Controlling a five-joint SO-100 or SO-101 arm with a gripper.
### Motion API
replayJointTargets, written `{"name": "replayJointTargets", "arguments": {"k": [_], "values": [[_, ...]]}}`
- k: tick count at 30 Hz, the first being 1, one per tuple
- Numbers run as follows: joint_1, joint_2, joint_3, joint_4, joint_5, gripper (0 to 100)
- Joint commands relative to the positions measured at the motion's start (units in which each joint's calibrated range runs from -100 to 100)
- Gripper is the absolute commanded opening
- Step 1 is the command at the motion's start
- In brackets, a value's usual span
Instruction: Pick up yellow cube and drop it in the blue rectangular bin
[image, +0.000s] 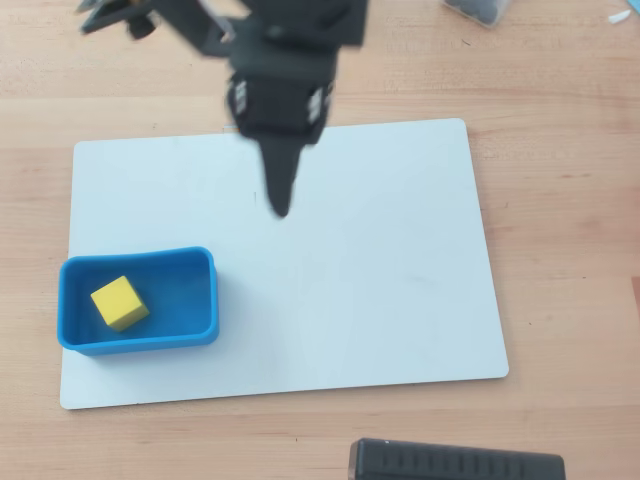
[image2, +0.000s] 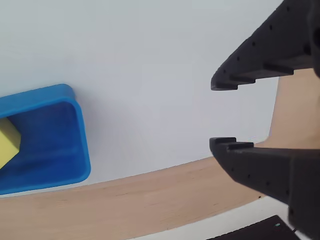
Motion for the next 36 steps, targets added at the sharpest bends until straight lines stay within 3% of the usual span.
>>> {"name": "replayJointTargets", "arguments": {"k": [1, 17, 36], "values": [[-2.7, -22.0, 17.2, -8.4, 3.2, 8], [-6.0, -48.1, 56.5, -26.3, 6.7, 1], [-10.1, -84.0, 88.6, -29.2, 7.6, 0]]}}
